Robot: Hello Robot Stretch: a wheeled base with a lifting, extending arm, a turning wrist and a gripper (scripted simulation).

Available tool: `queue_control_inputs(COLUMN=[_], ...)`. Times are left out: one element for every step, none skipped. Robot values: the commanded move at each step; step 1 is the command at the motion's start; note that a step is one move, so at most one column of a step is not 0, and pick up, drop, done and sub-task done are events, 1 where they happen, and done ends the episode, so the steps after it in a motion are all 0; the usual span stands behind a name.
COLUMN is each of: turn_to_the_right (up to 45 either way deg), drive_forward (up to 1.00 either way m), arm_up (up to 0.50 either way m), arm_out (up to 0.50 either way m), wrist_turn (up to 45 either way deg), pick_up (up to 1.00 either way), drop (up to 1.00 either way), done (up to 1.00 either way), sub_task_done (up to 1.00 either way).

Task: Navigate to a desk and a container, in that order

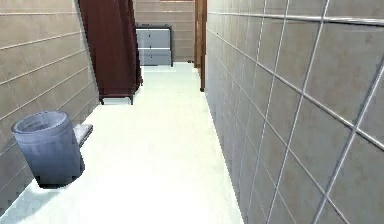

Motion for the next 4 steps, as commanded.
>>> queue_control_inputs(turn_to_the_right=[0.0, -3.0, -45.0, -45.0], drive_forward=[1.0, 0.0, 0.0, 0.0], arm_up=[0.0, 0.0, 0.0, 0.0], arm_out=[0.0, 0.0, 0.0, 0.0], wrist_turn=[0.0, 0.0, 0.0, 0.0], pick_up=[0.0, 0.0, 0.0, 0.0], drop=[0.0, 0.0, 0.0, 0.0], done=[0.0, 0.0, 0.0, 0.0], sub_task_done=[0.0, 0.0, 0.0, 0.0])
